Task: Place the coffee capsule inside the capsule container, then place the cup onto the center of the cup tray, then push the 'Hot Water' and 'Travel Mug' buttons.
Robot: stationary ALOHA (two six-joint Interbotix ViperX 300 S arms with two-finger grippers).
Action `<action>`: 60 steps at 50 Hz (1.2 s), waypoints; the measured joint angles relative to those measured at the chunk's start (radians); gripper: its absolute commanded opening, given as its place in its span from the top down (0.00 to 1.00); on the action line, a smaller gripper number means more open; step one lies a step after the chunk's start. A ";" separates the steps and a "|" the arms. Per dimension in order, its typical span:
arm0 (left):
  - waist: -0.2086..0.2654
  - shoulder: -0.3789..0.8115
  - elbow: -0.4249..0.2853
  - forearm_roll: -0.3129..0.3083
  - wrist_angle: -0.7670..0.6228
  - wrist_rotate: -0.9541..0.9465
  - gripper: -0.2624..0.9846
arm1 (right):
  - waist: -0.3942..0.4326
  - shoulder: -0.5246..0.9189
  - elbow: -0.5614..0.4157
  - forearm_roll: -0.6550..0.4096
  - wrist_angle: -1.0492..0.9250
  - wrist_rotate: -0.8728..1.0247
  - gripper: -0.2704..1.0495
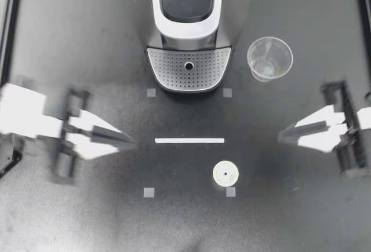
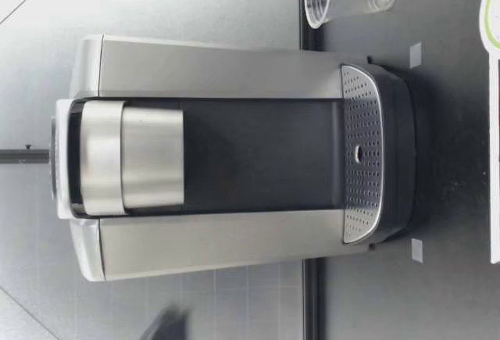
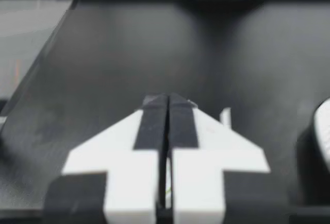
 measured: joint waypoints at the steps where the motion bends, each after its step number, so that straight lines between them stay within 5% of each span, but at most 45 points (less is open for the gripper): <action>1: 0.000 0.017 -0.009 0.000 -0.002 0.000 0.71 | 0.002 0.009 0.000 0.000 0.002 0.011 0.74; 15: -0.002 0.236 -0.156 0.002 0.041 0.000 0.70 | 0.005 0.117 -0.017 0.000 0.021 0.256 0.74; 31: -0.002 0.353 -0.279 0.002 0.230 0.000 0.69 | 0.005 0.222 -0.041 -0.002 0.054 0.330 0.74; 38: -0.002 0.382 -0.316 0.002 0.291 0.000 0.54 | 0.005 0.279 -0.069 0.000 0.075 0.331 0.74; 48: -0.002 0.416 -0.376 -0.008 0.397 -0.002 0.17 | 0.005 0.365 -0.110 0.000 0.097 0.331 0.74; 60: -0.002 0.502 -0.494 -0.044 0.574 -0.003 0.17 | 0.012 0.446 -0.150 0.000 0.158 0.324 0.74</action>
